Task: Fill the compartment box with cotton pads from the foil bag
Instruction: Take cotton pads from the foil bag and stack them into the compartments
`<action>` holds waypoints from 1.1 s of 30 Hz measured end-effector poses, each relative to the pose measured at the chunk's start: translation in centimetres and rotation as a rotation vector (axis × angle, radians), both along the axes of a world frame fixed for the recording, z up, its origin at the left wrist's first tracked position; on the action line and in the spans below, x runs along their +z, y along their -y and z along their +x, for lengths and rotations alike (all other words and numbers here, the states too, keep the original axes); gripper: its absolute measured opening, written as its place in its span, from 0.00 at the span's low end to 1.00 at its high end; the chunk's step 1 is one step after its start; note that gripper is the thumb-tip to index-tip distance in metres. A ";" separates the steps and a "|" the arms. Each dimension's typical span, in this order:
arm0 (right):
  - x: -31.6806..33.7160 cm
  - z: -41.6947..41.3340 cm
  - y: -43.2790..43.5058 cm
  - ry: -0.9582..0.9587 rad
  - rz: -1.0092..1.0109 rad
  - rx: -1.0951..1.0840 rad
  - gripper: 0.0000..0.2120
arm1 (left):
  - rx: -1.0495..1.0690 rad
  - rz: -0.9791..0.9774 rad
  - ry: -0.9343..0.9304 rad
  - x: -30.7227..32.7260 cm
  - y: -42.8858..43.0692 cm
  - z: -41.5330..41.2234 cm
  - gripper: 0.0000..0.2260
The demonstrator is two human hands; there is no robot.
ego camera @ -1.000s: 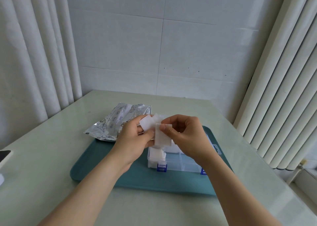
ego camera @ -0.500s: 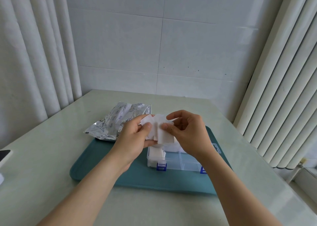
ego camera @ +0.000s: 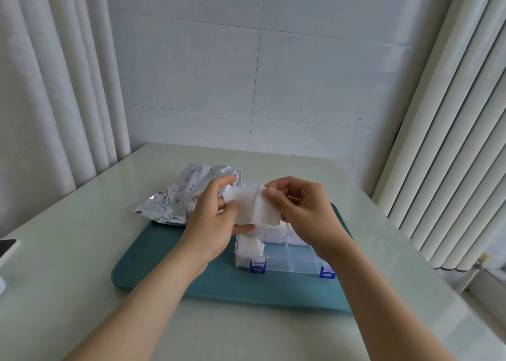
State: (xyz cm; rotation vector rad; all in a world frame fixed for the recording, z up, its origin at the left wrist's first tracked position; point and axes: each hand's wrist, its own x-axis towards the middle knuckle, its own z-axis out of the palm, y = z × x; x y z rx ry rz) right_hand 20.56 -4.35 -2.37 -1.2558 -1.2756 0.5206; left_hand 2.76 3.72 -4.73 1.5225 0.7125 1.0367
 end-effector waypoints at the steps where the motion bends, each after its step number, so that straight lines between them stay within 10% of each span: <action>1: 0.0 -0.1 0.0 -0.007 0.001 0.004 0.06 | -0.030 -0.005 -0.002 0.0 0.1 0.0 0.19; 33: -0.2 -1.5 -0.3 0.214 0.028 -0.250 0.10 | -0.213 -0.071 0.073 0.3 0.7 0.4 0.07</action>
